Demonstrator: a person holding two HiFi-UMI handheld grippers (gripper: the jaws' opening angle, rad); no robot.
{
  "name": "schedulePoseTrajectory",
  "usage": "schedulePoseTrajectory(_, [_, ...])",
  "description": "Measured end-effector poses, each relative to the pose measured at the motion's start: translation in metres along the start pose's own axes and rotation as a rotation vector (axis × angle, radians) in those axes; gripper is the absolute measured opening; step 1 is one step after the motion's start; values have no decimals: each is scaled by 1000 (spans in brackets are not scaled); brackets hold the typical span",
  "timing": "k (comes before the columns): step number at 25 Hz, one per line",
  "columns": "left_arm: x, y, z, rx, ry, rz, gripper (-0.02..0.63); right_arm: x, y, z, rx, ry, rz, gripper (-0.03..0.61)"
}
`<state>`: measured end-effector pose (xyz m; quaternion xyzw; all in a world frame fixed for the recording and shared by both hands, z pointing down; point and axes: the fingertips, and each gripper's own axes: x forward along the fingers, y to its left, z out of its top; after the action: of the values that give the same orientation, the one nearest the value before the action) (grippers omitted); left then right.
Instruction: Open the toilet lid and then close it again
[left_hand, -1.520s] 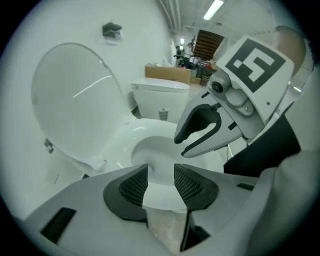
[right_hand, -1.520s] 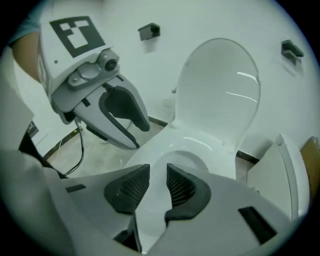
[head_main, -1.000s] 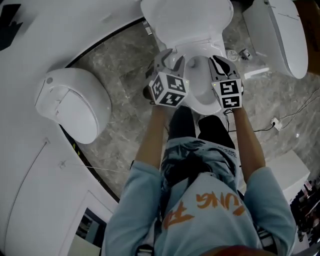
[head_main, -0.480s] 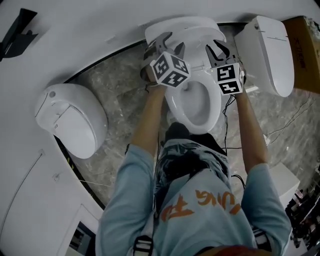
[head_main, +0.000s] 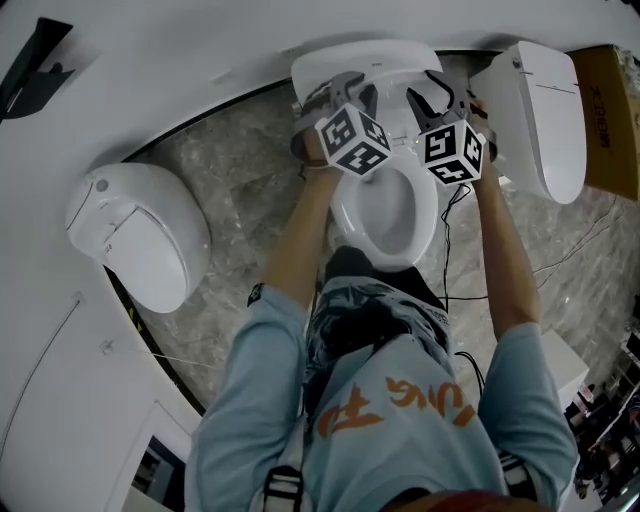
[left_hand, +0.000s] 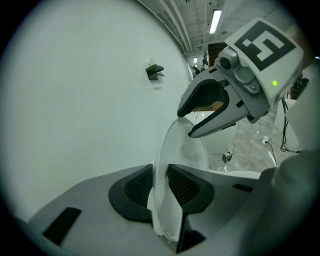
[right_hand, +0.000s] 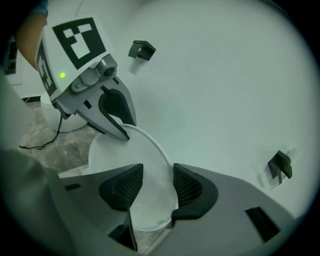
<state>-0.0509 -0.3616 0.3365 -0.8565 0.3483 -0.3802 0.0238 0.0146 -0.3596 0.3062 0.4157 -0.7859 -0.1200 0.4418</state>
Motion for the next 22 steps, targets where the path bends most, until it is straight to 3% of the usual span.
schedulePoseTrajectory(8, [-34, -32, 2, 47, -10, -40, 98, -35, 2, 2, -50, -15, -33, 206])
schedulePoseTrajectory(11, [-49, -51, 3, 97, 0, -20, 86, -49, 14, 2, -91, -12, 32, 204])
schedulePoseTrajectory(14, [-67, -77, -1, 159, 15, -16, 78, -71, 40, -3, -115, -38, 101, 160])
schedulePoseTrajectory(22, [-116, -164, -10, 190, 38, -4, 74, -153, 96, -38, -60, -74, 249, 133])
